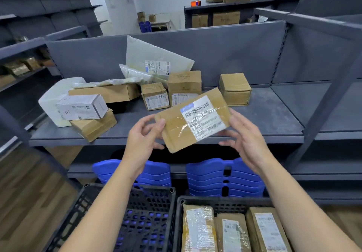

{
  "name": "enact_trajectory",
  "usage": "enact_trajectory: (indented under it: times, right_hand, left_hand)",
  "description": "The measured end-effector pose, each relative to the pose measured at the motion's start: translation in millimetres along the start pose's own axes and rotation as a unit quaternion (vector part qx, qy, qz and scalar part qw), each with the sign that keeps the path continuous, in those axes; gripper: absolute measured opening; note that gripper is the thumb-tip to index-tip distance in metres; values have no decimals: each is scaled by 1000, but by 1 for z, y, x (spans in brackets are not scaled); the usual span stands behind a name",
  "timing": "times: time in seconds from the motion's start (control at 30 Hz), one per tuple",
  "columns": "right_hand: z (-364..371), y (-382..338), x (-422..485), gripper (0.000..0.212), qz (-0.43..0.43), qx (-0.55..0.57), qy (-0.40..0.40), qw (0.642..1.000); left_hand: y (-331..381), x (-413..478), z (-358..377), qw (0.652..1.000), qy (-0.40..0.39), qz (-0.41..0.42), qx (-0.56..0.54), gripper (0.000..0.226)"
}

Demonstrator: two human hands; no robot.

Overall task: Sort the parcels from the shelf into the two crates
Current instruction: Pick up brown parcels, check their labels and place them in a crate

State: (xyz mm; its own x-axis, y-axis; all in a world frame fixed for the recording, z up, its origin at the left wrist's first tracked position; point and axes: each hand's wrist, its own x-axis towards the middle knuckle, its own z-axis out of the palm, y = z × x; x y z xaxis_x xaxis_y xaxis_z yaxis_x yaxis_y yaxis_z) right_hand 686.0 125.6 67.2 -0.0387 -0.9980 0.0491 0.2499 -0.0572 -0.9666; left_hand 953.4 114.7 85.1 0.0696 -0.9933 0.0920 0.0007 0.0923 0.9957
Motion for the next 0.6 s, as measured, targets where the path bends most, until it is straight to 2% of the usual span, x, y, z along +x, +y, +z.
enact_trajectory:
  times: [0.13,0.23,0.3,0.4,0.6]
  right_hand:
    - [-1,12,-6,64,27,-26,-47,998]
    - [-2,22,-11,89,32,-41,-50,997]
    - [-2,24,-13,98,23,-60,-54,996]
    - [-3,24,-16,91,7,-81,-63,995]
    - [-4,26,-18,101,-4,-97,-88,991]
  left_hand:
    - [6,11,-10,1000,0,12,12,55]
    - [9,14,-15,1000,9,22,18,43]
    - [10,15,-17,999,3,23,23,46]
    - [11,14,-19,999,-6,21,29,58]
    - [11,12,-14,999,-11,41,18,50]
